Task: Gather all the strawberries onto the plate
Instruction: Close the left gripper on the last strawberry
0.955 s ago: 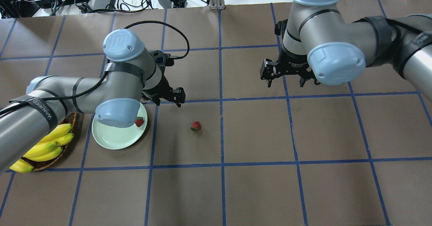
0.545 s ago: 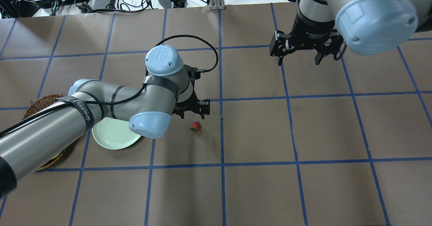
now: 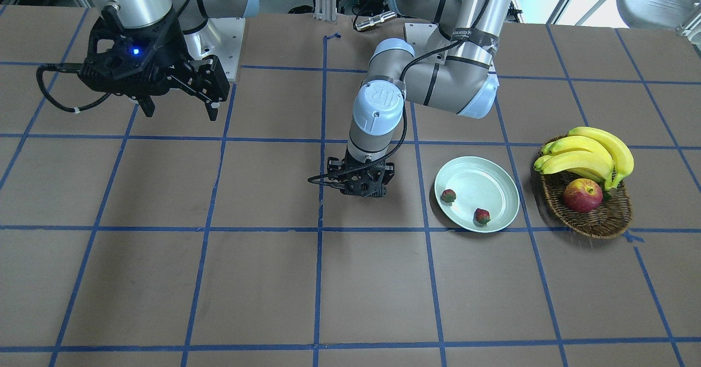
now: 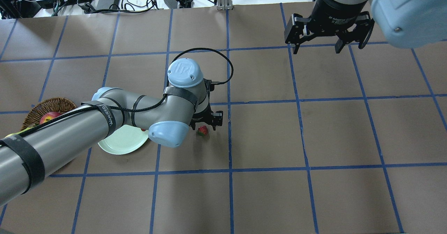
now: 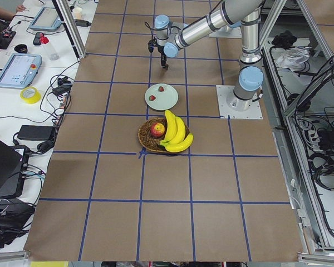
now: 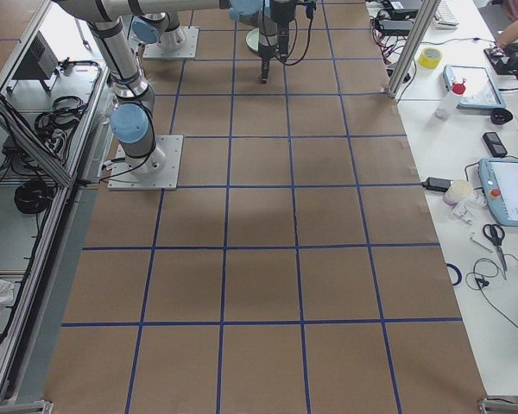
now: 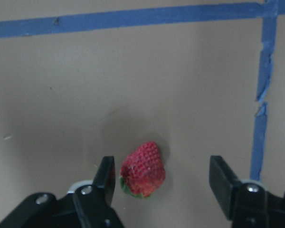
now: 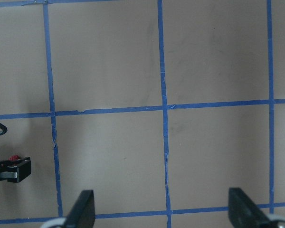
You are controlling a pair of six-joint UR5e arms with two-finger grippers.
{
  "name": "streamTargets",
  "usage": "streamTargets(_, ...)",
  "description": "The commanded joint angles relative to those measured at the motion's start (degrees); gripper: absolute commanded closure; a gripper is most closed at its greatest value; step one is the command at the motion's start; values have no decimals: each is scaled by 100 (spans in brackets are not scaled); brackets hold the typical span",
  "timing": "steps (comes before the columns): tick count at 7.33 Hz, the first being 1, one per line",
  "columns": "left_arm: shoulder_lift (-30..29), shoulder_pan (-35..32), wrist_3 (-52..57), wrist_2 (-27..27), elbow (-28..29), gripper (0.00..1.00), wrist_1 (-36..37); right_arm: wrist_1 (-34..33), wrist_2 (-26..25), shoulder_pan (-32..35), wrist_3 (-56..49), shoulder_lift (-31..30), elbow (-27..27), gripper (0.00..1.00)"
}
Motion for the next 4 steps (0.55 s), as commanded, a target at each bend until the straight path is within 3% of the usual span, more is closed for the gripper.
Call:
streamTargets(1, -70, -2, -21, 84, -11, 67, 11, 13, 42, -22, -600, -30, -44, 0)
streamTargets(2, -62, -2, -90, -3, -11, 87, 11, 74, 8, -13, -518, -47, -131, 0)
streamTargets(4, 8, -2, 39, 31, 16, 100, 11, 74, 52, -4, -403, -47, -150, 0)
